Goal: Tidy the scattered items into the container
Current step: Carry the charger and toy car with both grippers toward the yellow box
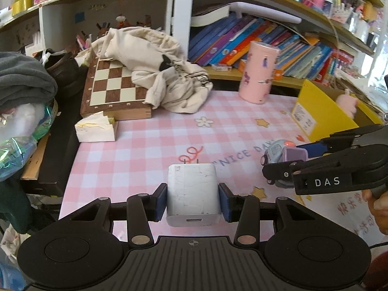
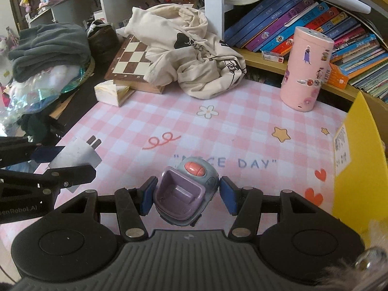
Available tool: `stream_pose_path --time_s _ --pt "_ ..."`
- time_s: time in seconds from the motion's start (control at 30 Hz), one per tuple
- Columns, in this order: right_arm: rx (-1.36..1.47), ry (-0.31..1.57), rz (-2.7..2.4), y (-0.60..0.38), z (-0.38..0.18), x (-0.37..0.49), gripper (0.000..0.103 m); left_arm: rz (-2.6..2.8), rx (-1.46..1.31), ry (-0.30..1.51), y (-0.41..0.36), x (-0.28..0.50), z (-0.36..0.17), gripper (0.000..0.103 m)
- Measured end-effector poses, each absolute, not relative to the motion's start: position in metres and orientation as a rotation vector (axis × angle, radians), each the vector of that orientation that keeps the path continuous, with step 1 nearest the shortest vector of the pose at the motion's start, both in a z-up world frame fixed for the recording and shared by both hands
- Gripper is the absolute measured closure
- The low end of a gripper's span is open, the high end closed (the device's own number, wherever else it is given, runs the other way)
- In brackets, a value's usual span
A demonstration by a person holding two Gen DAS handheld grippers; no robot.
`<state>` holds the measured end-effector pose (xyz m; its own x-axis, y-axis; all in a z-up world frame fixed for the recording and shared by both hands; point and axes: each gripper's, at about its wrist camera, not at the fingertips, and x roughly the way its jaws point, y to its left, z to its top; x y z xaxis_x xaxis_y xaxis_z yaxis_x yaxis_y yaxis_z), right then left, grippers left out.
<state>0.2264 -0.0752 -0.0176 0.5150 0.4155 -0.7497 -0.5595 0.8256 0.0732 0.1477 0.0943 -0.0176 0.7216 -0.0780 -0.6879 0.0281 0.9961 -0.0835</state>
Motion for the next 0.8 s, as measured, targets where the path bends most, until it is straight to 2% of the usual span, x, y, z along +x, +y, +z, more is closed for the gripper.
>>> stream_pose_path --time_s 0.8 --pt "-0.163 0.813 0.555 -0.133 -0.002 0.161 0.05 -0.211 -0.075 0.761 0.057 0.105 0.0 0.061"
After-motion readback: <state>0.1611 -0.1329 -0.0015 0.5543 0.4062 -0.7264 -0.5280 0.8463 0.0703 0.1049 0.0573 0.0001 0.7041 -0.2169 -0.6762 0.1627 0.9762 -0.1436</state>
